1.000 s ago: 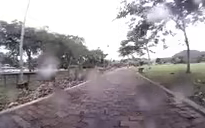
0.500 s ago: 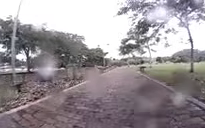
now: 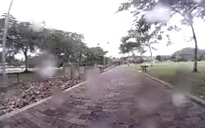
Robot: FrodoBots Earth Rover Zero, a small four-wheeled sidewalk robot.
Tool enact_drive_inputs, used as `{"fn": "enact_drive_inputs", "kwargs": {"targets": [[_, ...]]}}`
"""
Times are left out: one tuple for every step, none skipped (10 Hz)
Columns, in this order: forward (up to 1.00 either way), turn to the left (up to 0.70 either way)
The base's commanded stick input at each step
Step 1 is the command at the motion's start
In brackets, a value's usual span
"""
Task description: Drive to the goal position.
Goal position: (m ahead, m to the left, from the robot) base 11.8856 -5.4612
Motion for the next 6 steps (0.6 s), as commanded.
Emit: {"fn": "enact_drive_inputs", "kwargs": {"targets": [[0.7, 0.0], [0.7, 0.0], [0.7, 0.0], [0.7, 0.0], [0.7, 0.0], [0.7, 0.0]]}}
